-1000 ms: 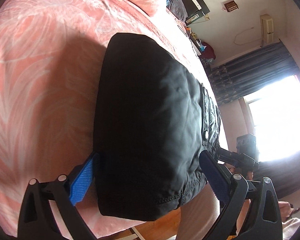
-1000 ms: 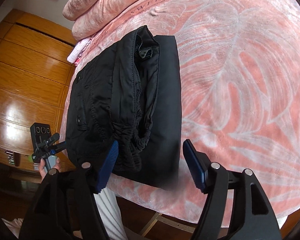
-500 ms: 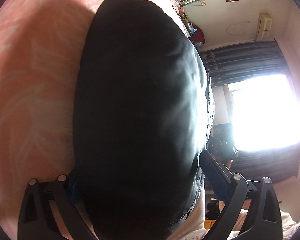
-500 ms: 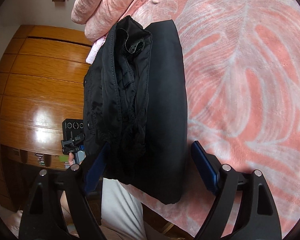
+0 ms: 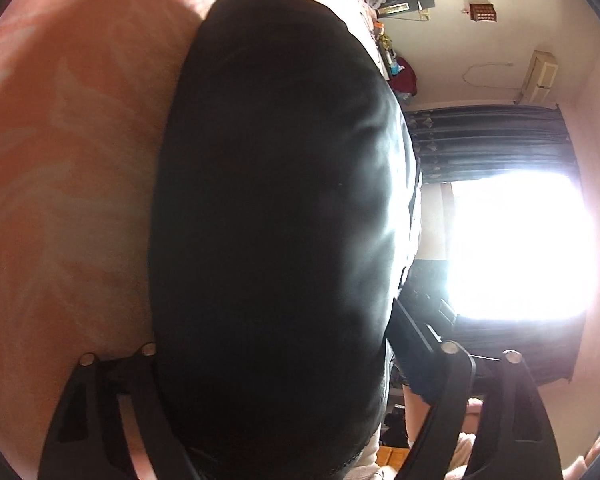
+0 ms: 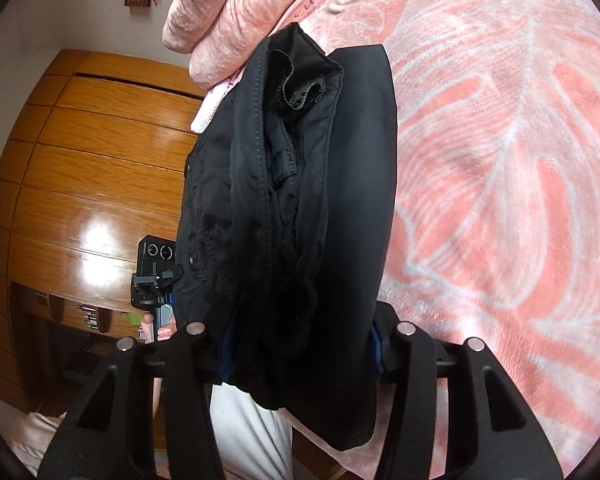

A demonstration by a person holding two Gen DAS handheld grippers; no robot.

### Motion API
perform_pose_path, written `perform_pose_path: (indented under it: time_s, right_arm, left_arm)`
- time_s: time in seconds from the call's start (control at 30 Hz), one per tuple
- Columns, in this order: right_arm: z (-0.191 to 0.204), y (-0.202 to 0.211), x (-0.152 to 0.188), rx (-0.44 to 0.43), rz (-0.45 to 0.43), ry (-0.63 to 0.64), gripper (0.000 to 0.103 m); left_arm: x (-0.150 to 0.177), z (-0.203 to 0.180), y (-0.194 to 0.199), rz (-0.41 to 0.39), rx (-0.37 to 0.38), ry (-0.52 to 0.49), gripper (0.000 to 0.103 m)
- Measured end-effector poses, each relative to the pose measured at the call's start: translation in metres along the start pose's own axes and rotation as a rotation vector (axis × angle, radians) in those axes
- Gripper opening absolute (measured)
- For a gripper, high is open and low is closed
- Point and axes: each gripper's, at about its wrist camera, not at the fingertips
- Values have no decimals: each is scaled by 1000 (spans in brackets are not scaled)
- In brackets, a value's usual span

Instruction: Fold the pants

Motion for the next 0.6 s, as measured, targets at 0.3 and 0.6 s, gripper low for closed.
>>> perform_pose_path:
  time_s: [0.3,0.6]
  right_arm:
    - [26,11,11,21,-48,35,39]
    - [55,69,11,61,-136,123,39]
  left_arm:
    - [13,-14,13,-109,18,-33,47]
    - [-6,-70,4,-111,77,-187,46]
Point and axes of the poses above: each gripper's, at about its wrist camera, not at the fingertips, and y roughly against the way its jaws point, z to its left, x to its underside, and after that the axes turned 6 degrees about -y, right-handed
